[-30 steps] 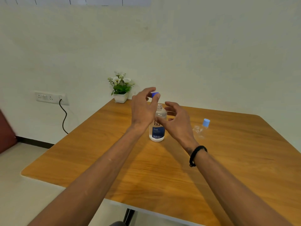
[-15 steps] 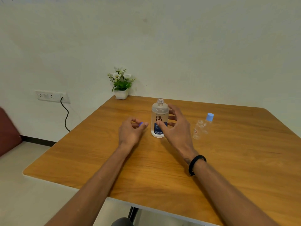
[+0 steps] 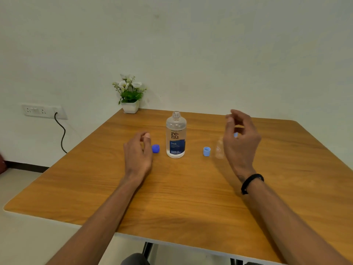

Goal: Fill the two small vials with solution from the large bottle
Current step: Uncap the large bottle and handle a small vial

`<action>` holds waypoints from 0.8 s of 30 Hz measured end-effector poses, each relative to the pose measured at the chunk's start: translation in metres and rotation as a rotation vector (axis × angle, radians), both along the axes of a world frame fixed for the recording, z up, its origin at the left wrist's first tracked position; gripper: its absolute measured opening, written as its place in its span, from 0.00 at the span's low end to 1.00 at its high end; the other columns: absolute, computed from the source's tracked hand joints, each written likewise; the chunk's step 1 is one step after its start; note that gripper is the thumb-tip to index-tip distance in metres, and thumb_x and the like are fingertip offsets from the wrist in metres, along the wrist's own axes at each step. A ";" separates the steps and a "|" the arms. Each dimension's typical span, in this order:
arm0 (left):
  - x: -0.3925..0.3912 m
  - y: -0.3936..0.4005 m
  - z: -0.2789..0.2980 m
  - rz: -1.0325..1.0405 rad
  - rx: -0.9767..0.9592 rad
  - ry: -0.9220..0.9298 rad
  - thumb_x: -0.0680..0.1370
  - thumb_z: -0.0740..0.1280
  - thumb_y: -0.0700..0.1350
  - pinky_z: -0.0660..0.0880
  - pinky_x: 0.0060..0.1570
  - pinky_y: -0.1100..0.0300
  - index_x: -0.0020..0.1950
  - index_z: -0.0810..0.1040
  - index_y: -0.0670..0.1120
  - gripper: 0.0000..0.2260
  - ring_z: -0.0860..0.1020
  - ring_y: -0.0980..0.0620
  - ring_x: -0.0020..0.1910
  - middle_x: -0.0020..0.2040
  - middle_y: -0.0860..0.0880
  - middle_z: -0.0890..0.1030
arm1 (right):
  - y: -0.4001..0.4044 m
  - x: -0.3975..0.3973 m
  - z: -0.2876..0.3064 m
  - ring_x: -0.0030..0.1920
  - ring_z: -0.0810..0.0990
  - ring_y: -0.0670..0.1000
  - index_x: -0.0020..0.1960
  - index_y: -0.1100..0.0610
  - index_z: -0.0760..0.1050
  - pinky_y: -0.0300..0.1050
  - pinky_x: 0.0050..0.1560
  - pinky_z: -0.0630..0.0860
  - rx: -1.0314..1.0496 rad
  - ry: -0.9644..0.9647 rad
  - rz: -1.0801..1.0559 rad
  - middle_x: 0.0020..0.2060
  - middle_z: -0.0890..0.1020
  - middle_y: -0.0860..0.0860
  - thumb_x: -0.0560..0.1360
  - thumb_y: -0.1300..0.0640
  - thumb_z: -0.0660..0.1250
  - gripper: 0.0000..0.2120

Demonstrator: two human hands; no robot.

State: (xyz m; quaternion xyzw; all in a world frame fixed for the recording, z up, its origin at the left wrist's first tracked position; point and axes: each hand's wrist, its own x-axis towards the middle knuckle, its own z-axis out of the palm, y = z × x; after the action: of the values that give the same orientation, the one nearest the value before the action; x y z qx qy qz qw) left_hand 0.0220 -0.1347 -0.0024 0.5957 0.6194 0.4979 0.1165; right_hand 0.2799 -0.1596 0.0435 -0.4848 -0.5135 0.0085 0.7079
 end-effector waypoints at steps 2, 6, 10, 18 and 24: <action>0.004 -0.008 0.005 0.026 0.130 -0.024 0.87 0.58 0.52 0.76 0.53 0.52 0.66 0.78 0.48 0.14 0.75 0.49 0.58 0.56 0.51 0.79 | 0.002 0.027 -0.003 0.53 0.83 0.48 0.65 0.55 0.80 0.46 0.50 0.82 -0.061 0.029 -0.059 0.54 0.85 0.48 0.83 0.60 0.65 0.13; 0.021 -0.025 0.011 0.013 0.373 0.072 0.87 0.60 0.47 0.75 0.46 0.50 0.56 0.78 0.47 0.08 0.73 0.51 0.49 0.48 0.51 0.78 | 0.007 0.066 -0.016 0.57 0.79 0.49 0.73 0.50 0.74 0.50 0.55 0.81 -0.372 -0.019 -0.028 0.59 0.81 0.47 0.78 0.54 0.73 0.24; 0.061 -0.049 0.017 -0.178 0.551 0.225 0.83 0.64 0.43 0.69 0.44 0.58 0.49 0.78 0.43 0.07 0.72 0.51 0.43 0.43 0.49 0.78 | 0.013 0.079 -0.025 0.59 0.79 0.49 0.75 0.49 0.73 0.46 0.58 0.80 -0.544 -0.060 0.059 0.60 0.81 0.47 0.76 0.50 0.77 0.30; 0.152 -0.040 0.031 -0.379 0.611 0.226 0.83 0.67 0.43 0.70 0.44 0.61 0.47 0.81 0.42 0.08 0.73 0.54 0.43 0.42 0.49 0.79 | 0.027 0.085 -0.038 0.48 0.84 0.42 0.59 0.54 0.84 0.44 0.53 0.84 -0.550 -0.052 0.128 0.48 0.86 0.46 0.75 0.53 0.79 0.14; 0.169 -0.016 0.021 -0.333 0.552 0.105 0.83 0.67 0.43 0.72 0.42 0.55 0.48 0.81 0.43 0.06 0.74 0.51 0.42 0.41 0.50 0.78 | 0.040 0.084 -0.039 0.48 0.83 0.42 0.58 0.54 0.83 0.36 0.48 0.80 -0.550 -0.104 0.136 0.48 0.85 0.44 0.76 0.46 0.78 0.16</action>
State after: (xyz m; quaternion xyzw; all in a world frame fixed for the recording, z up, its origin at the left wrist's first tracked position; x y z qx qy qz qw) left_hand 0.1915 -0.1503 0.0189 0.7228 0.3603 0.5897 -0.0018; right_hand 0.3638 -0.1191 0.0041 -0.6230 -0.5590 0.1698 0.5202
